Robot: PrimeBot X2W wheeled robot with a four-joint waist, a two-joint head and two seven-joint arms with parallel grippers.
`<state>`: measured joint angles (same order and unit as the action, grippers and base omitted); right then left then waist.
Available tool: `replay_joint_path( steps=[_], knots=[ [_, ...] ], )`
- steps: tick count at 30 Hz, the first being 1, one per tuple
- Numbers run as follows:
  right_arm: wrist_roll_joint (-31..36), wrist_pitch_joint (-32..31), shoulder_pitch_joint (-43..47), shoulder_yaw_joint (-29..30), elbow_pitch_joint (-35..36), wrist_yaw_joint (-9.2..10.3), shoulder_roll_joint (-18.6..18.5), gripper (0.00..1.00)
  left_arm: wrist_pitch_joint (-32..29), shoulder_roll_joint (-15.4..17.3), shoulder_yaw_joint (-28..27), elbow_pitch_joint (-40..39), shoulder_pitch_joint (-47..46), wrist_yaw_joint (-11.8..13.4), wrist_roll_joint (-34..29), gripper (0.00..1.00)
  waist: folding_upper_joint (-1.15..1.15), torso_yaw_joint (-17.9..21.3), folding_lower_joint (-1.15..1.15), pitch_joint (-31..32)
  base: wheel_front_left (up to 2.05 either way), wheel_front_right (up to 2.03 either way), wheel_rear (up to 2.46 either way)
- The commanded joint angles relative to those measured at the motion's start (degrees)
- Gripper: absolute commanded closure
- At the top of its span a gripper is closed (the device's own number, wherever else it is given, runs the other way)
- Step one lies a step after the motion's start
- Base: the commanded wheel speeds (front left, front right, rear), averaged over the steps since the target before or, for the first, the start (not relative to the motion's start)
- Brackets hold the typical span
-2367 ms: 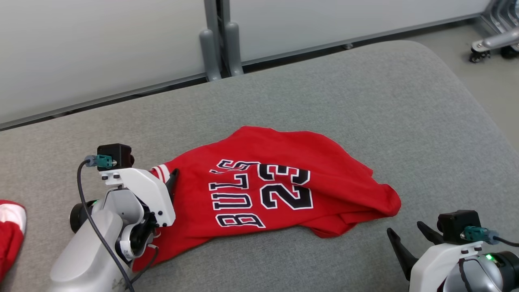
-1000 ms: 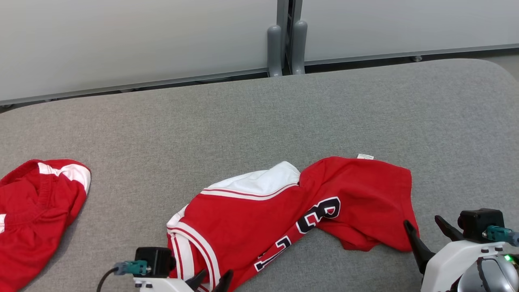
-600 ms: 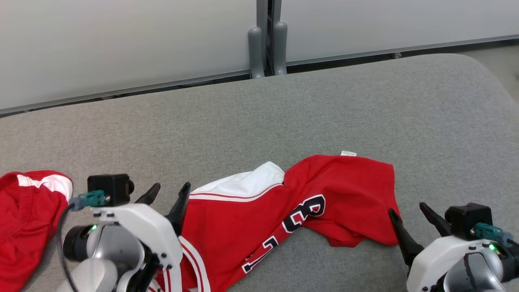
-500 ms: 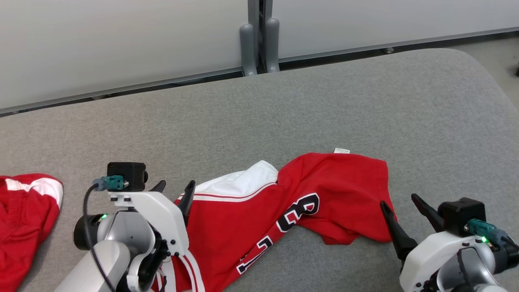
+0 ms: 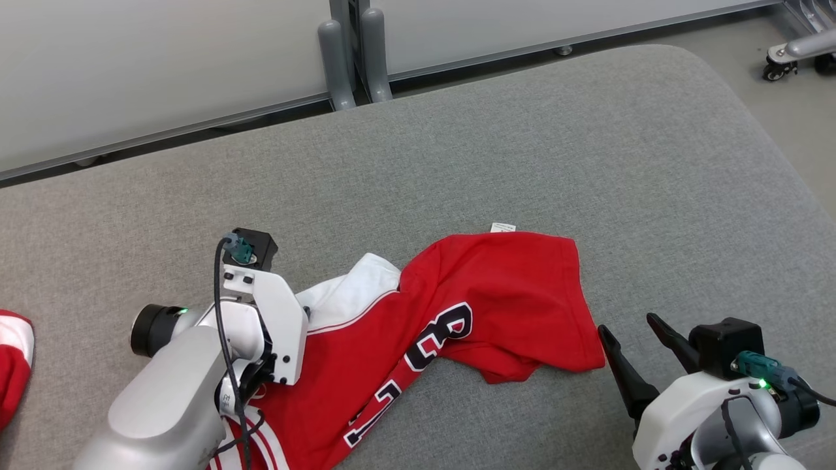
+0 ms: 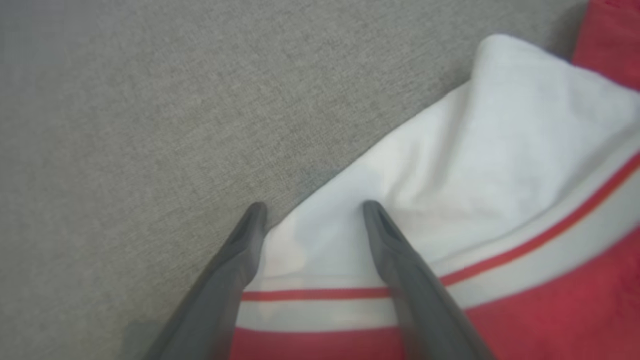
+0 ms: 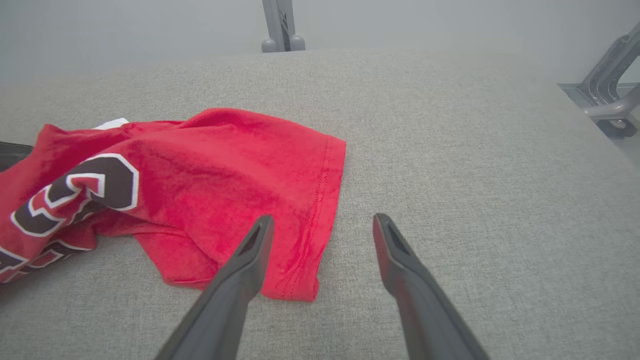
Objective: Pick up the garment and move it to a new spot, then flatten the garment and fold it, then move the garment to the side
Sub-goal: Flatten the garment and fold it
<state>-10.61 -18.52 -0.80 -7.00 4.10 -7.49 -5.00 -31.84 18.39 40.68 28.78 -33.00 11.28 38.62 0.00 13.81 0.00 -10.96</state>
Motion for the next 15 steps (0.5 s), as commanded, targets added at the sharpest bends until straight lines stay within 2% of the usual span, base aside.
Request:
replay_joint_path(
  steps=[1,3,4,5,6,12,15],
  knots=[
    [-0.25,0.59,-0.15,0.31,-0.15,-0.01,-0.19,0.0,-0.48,0.04,0.35,0.6,-0.84,-0.84,-0.17,0.0,0.0,0.05,0.0,0.1,0.0,0.0,0.0],
    [-0.16,0.59,0.03,0.52,-0.16,-0.01,-0.29,0.0,-0.99,-0.21,1.09,1.47,-1.16,-1.8,-0.1,0.0,0.0,-0.1,0.0,0.2,0.0,0.0,0.0],
    [-0.02,0.66,0.04,0.55,-0.18,-0.01,-0.32,0.0,-0.91,-0.36,1.27,1.81,-1.2,-2.19,-0.05,0.33,0.0,-0.21,0.0,0.24,0.0,0.0,0.0],
    [0.07,0.79,-0.07,0.27,-0.25,-0.01,-0.31,0.0,-0.07,-0.39,1.27,1.93,-1.21,-2.54,0.02,0.76,0.0,-0.31,0.0,0.26,0.0,0.0,0.0],
    [-0.16,1.02,-0.28,-0.08,-0.28,-0.01,-0.24,0.0,1.12,-0.49,0.9,2.08,-1.24,-2.67,0.07,1.0,0.0,-0.42,0.0,0.28,0.0,0.0,0.0],
    [-0.46,1.7,-0.7,-0.32,-0.35,-0.01,-0.03,0.0,13.51,-2.77,-2.34,3.09,-1.74,-2.93,0.25,1.0,0.0,-2.09,0.0,0.69,0.0,0.0,0.0],
    [-0.22,1.78,-0.3,0.41,-0.27,-0.01,-0.06,0.0,17.04,-3.53,-2.92,2.83,-1.23,-3.44,0.58,1.0,0.0,-3.52,0.0,1.17,0.0,0.0,0.0]
  ],
)
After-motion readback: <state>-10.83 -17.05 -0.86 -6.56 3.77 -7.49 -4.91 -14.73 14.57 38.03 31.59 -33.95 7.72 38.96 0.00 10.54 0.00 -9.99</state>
